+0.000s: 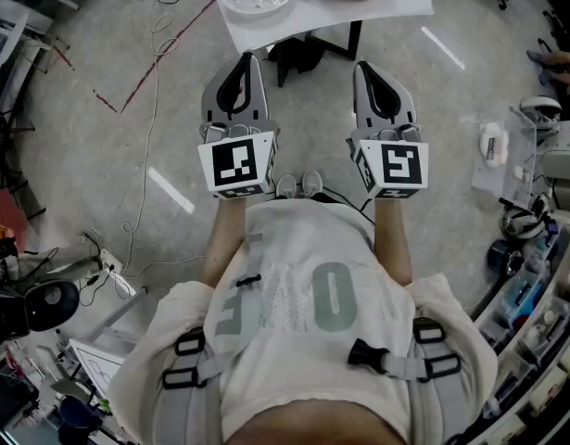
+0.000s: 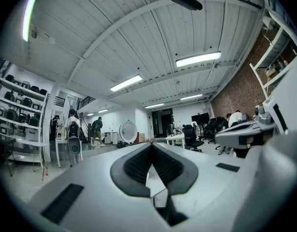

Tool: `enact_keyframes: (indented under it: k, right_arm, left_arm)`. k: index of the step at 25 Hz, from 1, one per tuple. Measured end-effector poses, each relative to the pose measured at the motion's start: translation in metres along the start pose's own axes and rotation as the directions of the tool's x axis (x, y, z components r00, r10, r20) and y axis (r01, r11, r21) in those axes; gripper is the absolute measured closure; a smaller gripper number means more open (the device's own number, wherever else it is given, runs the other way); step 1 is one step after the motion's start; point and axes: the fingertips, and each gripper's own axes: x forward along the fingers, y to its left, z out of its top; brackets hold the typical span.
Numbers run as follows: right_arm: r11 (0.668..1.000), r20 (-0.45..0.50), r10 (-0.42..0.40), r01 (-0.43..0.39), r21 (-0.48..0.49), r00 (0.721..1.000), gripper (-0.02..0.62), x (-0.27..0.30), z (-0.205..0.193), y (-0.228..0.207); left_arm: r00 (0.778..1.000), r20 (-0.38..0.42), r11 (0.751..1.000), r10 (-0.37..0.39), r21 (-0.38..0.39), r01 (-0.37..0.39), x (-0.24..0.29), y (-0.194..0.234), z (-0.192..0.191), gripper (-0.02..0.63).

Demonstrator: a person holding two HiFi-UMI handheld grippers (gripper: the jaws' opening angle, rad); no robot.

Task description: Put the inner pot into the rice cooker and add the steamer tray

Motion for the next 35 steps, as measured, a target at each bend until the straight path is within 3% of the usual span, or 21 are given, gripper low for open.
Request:
enact_keyframes:
  k: [10,15,21,25,35]
  right_arm:
    - [1.000,-0.003,0.010,-0.010,0.029,1.000,0.589,0.001,-0.008,-0.019]
    - [0.998,-0.024,-0.029,0.031,0.060,0.999,0.588,0.010,-0.022,-0.042]
    - [0.992,-0.099,0.017,-0.004,0.127,0.995,0.588,0.016,-0.053,-0.060]
    - [0.989,-0.115,0.054,-0.037,0.144,0.992,0.588,0.021,-0.060,-0.069]
    - [0.994,-0.082,0.050,-0.041,0.103,0.995,0.588,0.056,-0.064,-0.086]
  left_arm:
    - [0.999,-0.019,0.999,0.038,-0.006,-0.038,0.004,0.000,-0.006,0.586]
    - [0.998,-0.029,0.998,0.053,-0.032,-0.054,0.019,-0.001,-0.012,0.586]
    - [0.996,-0.046,0.993,0.075,-0.089,-0.079,0.026,-0.013,-0.028,0.584]
    - [0.995,-0.060,0.993,0.075,-0.083,-0.080,0.034,-0.022,-0.031,0.584]
    - [0.997,-0.021,0.994,0.076,-0.073,-0.078,0.082,-0.007,-0.030,0.584]
